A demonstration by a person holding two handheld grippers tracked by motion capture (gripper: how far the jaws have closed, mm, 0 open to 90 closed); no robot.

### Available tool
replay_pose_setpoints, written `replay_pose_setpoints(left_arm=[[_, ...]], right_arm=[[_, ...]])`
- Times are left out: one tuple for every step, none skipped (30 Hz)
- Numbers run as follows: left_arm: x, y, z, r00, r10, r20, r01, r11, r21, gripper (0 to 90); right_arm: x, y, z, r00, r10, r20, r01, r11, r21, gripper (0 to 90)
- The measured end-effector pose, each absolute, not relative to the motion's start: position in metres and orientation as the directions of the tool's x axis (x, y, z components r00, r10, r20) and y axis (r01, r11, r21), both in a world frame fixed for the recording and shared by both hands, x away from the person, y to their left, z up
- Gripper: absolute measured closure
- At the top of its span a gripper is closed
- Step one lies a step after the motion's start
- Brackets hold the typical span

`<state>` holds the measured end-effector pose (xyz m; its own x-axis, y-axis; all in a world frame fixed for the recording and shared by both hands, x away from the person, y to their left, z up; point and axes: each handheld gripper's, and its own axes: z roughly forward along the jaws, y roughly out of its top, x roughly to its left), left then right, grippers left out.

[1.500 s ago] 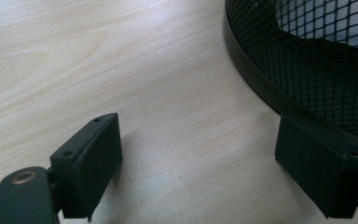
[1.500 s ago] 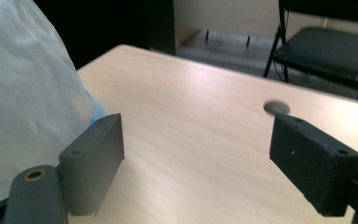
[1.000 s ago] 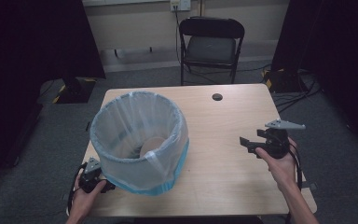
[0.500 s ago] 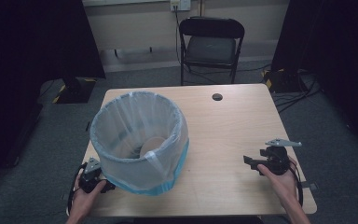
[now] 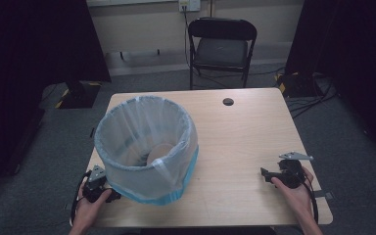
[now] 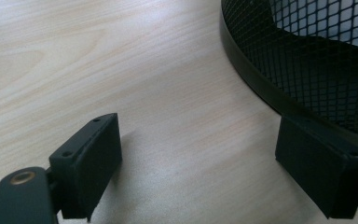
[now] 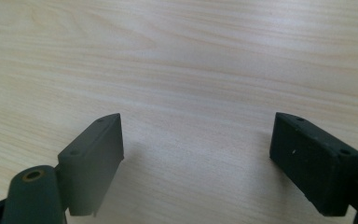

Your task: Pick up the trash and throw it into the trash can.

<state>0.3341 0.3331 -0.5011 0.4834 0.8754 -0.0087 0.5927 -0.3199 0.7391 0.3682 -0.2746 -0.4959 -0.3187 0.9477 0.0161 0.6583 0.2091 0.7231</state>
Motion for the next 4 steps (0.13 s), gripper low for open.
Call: replay_pose_setpoints(left_arm=[[0.3341, 0.3331, -0.5011, 0.484, 0.875, -0.009, 0.593, -0.32, 0.739, 13.8], [0.334, 0.3331, -0.5012, 0.484, 0.875, -0.009, 0.592, -0.32, 0.739, 13.8], [0.3341, 0.3331, -0.5012, 0.484, 0.875, -0.009, 0.592, -0.32, 0.739, 13.8], [0.334, 0.3331, -0.5012, 0.484, 0.875, -0.009, 0.592, -0.32, 0.739, 13.8]], right_arm=[[0.3672, -0.273, -0.4976, -0.328, 0.945, -0.016, 0.644, 0.236, 0.727, 15.6], [0.3667, -0.2733, -0.4991, -0.327, 0.945, -0.009, 0.635, 0.227, 0.738, 15.4], [0.3666, -0.2734, -0.4991, -0.327, 0.945, -0.008, 0.636, 0.227, 0.738, 15.5], [0.3666, -0.2734, -0.4991, -0.327, 0.945, -0.008, 0.636, 0.227, 0.738, 15.5]])
